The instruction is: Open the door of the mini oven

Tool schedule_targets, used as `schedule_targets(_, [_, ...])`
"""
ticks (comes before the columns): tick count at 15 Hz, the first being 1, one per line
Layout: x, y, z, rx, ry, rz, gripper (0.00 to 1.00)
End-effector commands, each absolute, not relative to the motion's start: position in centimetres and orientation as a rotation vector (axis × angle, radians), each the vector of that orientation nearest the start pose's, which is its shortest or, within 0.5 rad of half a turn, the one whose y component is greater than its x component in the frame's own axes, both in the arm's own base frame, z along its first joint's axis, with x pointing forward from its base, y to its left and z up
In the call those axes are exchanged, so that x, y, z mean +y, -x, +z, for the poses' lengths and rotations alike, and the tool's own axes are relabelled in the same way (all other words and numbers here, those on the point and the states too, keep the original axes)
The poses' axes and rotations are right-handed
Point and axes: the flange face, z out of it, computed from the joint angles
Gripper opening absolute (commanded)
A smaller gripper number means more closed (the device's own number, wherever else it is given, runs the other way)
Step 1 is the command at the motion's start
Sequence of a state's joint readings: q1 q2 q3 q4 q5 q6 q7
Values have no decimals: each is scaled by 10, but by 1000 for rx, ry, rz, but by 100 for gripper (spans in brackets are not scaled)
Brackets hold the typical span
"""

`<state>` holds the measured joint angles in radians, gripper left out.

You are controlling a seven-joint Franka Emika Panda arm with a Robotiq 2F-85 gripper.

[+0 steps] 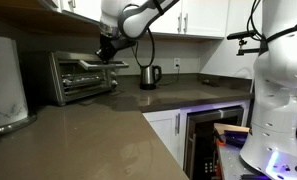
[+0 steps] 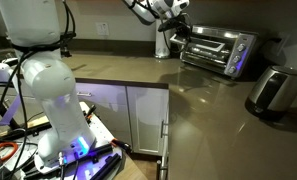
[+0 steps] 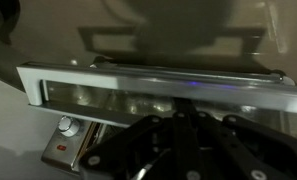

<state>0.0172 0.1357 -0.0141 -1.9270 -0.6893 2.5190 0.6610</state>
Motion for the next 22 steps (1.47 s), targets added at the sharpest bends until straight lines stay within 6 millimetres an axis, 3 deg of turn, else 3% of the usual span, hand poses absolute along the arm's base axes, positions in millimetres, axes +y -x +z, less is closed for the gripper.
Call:
schedule_targets(1, [8,-614,469,261,3354,-923,0])
schedule_targets(14, [1,-605,465,226,3391,-804,0])
schedule_targets(22, [1,-603,453,224,3395,-730,0])
